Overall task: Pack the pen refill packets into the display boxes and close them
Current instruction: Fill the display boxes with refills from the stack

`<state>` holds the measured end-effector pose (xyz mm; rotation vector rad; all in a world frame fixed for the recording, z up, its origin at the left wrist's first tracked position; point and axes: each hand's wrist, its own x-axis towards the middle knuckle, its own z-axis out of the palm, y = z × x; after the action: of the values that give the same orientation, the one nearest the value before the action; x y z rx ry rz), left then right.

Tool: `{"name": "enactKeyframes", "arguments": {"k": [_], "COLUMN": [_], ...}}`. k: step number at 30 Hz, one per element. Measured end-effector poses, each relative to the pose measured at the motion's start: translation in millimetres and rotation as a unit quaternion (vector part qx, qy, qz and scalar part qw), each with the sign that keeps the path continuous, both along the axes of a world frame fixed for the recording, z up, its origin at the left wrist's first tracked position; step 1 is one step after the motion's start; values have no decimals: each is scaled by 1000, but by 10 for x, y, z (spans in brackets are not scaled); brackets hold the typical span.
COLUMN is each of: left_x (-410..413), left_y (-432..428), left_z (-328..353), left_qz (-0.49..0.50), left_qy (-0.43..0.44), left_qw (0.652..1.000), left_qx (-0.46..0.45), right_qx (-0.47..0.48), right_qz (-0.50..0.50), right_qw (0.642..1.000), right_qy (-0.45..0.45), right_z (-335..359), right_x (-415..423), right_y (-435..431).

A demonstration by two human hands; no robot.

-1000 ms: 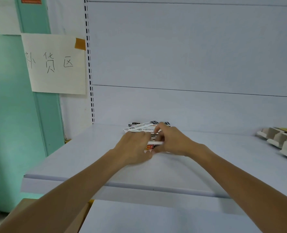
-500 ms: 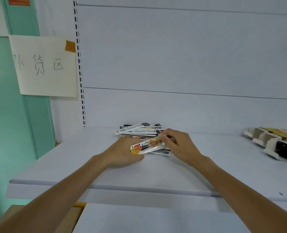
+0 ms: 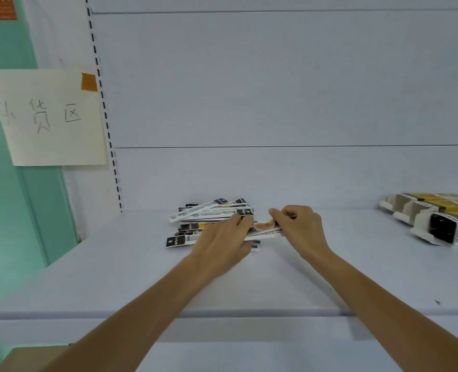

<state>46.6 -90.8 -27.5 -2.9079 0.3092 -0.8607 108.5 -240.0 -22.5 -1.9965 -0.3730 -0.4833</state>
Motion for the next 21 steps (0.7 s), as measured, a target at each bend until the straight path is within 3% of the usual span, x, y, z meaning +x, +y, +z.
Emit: {"name": "enactKeyframes", "arguments": {"k": [5,8,12,15,17,21], "left_x": [272,441,766,1041,1187,1429], "left_y": [-307,-679,-1273,-1720,-2045,-2624], "left_z": [86,106,141,166,214,280], "left_qz": [14,16,-18,-72,-89,-53], "left_qy": [2,29,90,121,108,88], "left_qw": [997,994,996,988,987,985], "left_qx": [75,101,4,-63,-75,-135], "right_qx": [-96,-92,-108,-226,-316,-346], "right_qz": [-5,2,-2,-29,-33,-52], "right_qw": [991,992,990,960,929,925], "right_qy": [-98,-82,-86,-165,-189,-150], "right_z": [-10,36,113,146,163,349], "right_x": [44,220,455,692,885,1380], "right_y": [-313,-706,-1427,-2214,-2756,-3674]}}
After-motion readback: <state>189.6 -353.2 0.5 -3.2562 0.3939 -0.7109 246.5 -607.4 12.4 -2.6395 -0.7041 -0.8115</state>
